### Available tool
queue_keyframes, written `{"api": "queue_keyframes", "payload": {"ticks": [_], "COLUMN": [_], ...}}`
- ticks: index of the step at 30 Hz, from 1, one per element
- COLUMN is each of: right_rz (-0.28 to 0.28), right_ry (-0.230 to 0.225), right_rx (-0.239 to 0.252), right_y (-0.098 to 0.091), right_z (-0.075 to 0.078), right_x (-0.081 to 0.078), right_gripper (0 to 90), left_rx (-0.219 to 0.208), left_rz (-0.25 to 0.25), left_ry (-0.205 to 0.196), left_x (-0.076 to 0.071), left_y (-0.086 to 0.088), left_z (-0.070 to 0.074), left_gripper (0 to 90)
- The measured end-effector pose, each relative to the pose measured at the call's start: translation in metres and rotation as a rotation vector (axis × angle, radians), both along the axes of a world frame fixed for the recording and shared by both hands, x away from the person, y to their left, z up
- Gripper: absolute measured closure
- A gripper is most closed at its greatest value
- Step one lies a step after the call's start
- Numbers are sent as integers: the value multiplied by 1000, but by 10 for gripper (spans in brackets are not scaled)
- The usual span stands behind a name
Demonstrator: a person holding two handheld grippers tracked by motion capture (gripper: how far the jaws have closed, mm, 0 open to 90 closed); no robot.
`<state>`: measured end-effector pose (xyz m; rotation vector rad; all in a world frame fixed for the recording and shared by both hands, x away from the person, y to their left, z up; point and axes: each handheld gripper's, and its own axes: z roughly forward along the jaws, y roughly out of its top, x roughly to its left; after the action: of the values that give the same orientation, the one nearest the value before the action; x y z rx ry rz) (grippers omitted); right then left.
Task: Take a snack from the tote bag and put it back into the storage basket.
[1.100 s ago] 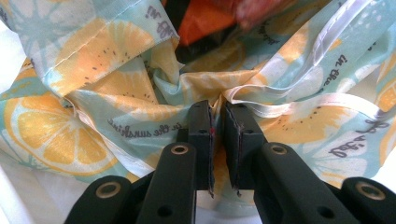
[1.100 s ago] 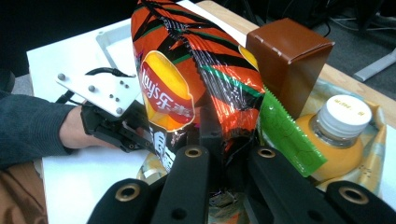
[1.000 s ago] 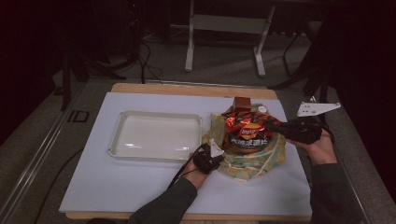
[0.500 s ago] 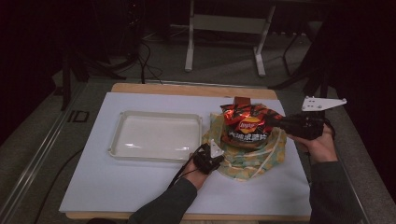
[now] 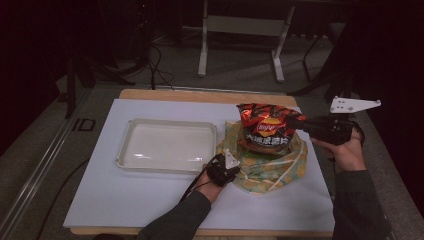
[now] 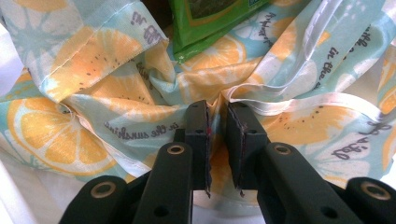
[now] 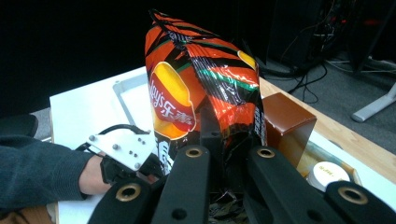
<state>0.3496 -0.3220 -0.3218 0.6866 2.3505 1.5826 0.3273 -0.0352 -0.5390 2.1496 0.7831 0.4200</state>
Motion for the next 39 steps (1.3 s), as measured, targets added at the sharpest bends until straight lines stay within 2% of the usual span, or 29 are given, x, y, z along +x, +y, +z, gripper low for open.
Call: {"api": "queue_keyframes", "payload": {"ticks": [9,12,20,31,39], "right_rz": [-4,0,30,47,55], "right_ry": [-19,-24,-20,-25,-22], "right_rx": [33,29,38,33,47], "right_y": [1,9,31,44,53], "right_z": [11,15,15,18,18], "right_x": [0,4,13,15,19], "right_gripper": [898,899,899,899,899], "left_rx": [3,0,0,-1,0], "left_rz": [-1,-1,-4,-9,-9], "left_ry": [-3,-2,-6,-8,-8], "left_x": [0,-1,-1,-1,-1], "left_y": [0,-1,0,0,0], "left_z": [0,0,0,0,0], "left_gripper": [782,781,766,748,742]}}
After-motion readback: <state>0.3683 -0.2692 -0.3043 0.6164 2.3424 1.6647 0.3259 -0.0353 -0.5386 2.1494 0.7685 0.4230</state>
